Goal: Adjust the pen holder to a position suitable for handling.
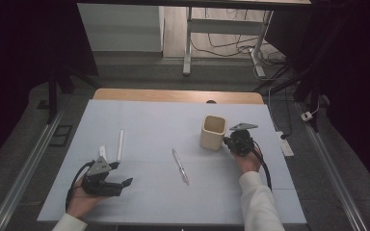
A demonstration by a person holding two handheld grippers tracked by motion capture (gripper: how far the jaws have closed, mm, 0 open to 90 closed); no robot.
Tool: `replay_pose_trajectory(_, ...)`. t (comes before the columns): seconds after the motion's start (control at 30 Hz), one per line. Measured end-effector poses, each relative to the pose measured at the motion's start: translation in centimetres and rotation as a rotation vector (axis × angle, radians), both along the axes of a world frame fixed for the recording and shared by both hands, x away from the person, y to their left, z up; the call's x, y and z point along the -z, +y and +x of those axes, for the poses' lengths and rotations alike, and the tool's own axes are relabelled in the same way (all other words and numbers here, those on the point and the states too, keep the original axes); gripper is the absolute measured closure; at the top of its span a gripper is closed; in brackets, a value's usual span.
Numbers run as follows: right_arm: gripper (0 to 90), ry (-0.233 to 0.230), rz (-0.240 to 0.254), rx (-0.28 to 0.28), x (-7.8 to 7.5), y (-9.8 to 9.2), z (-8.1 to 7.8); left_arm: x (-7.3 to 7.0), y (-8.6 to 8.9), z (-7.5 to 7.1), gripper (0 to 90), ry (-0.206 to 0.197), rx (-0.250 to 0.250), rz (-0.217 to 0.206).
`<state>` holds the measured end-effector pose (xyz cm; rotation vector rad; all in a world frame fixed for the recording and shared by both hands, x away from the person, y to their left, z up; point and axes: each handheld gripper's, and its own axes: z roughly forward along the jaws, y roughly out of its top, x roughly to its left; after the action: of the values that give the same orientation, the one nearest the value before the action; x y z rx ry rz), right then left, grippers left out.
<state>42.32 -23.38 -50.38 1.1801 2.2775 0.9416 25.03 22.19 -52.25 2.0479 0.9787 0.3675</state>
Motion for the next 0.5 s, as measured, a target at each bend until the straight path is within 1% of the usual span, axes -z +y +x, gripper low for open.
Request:
replay_pose_trajectory(0.17,89.2,0.003,0.001,0.012,-0.1,0.1,0.2,-0.1,0.1,0.0,17.9,-0.002,-0.007,-0.004)
replay_pose_trajectory(0.27,89.3,0.003,0.012,0.015,0.0,0.2,0.4,0.0,0.2,0.0,17.9,-0.001,-0.009,-0.003)
replay_pose_trajectory(0.43,89.2,0.0,0.005,0.016,0.0,1.0,0.7,0.0,0.3,0.0,18.0,-0.001,-0.011,-0.002)
replay_pose_trajectory(0.5,89.3,-0.006,0.01,0.016,0.1,1.4,0.8,0.0,0.3,0.0,17.9,-0.002,-0.013,-0.003)
